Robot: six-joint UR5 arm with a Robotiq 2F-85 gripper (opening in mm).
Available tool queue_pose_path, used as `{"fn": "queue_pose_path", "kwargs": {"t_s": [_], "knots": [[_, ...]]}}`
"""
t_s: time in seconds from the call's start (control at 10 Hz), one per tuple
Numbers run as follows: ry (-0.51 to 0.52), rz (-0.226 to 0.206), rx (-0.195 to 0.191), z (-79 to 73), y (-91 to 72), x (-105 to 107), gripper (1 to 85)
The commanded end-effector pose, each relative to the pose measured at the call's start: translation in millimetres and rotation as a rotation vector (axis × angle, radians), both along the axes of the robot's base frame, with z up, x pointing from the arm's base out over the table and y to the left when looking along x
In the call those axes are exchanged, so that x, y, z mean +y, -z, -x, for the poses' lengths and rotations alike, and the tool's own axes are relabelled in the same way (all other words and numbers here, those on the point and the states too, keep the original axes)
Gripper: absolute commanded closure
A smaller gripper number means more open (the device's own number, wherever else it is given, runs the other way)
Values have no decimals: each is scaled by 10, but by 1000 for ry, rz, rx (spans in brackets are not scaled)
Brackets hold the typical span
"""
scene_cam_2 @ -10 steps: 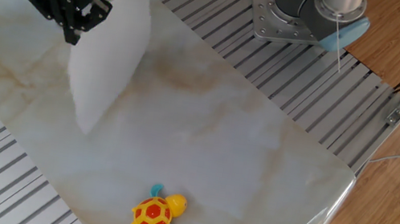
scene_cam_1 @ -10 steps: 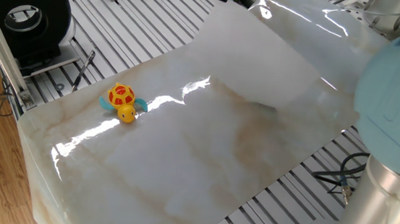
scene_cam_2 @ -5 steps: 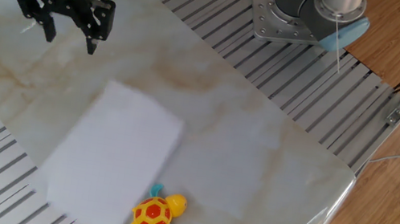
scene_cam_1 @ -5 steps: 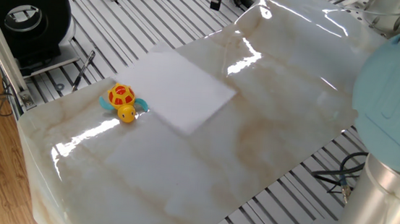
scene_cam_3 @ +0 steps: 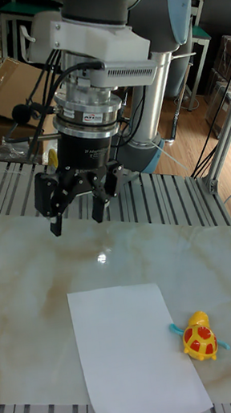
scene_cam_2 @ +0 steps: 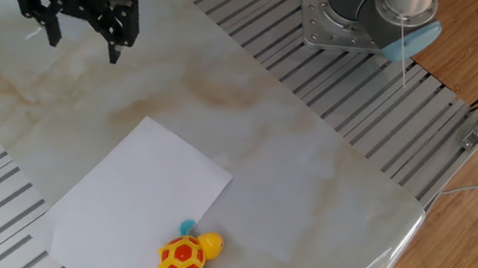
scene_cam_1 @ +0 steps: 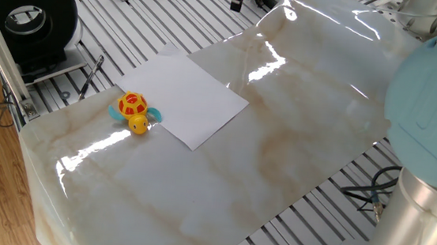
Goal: Flip over and spread out the paper that is laid flat on the table
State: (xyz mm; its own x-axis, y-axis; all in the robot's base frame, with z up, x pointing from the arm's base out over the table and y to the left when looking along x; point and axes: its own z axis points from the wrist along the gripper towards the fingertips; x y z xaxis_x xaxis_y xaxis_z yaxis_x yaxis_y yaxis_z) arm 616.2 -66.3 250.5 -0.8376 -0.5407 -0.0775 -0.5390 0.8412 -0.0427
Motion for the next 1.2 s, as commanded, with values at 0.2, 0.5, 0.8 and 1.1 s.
{"fn": "queue_pose_path", "kwargs": {"t_s": [0.2,0.5,0.8,1.1], "knots": [[26,-29,11,74,-78,58,373],[24,-22,11,98,-116,24,393],[42,-20,35,243,-225,-34,510],[120,-39,71,475,-343,-54,847]]}}
